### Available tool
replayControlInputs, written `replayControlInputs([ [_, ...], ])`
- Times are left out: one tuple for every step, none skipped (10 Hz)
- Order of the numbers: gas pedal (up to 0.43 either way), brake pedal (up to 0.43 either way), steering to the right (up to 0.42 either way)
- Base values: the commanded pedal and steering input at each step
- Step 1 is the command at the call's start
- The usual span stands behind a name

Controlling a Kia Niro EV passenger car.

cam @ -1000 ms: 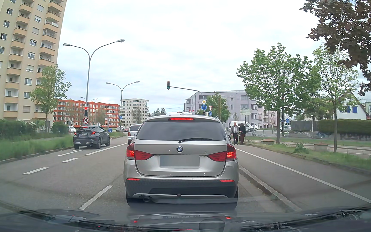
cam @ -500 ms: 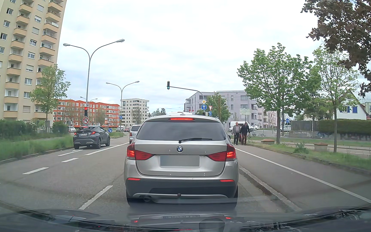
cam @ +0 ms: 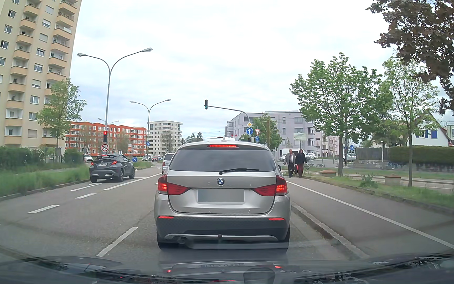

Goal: Follow the waypoints while adhering to traffic rules and regulations

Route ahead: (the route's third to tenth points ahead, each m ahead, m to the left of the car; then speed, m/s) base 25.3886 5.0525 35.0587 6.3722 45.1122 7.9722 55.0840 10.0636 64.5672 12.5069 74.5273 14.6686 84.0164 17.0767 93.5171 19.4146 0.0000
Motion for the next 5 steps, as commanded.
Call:
replayControlInputs([
  [0.0,0.043,-0.009],
  [0.0,0.043,-0.009],
  [0.0,0.03,-0.009],
  [0.0,0.006,-0.009],
  [0.0,0.0,-0.009],
])
